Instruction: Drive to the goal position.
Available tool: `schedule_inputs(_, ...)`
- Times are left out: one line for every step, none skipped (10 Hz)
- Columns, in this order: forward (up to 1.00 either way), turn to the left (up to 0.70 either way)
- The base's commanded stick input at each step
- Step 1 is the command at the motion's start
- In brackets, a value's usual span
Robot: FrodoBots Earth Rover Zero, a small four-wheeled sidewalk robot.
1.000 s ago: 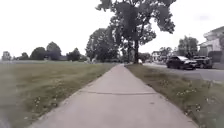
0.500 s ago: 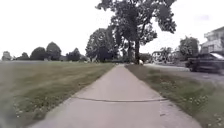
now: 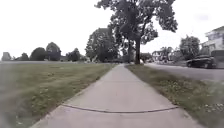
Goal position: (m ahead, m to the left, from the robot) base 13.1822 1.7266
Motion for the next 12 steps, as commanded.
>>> schedule_inputs(0.70,-0.08)
schedule_inputs(0.70,0.00)
schedule_inputs(0.70,0.00)
schedule_inputs(0.70,0.00)
schedule_inputs(0.70,0.00)
schedule_inputs(0.70,0.00)
schedule_inputs(0.70,0.00)
schedule_inputs(0.70,0.00)
schedule_inputs(0.70,0.00)
schedule_inputs(0.70,0.00)
schedule_inputs(0.70,0.00)
schedule_inputs(0.70,0.00)
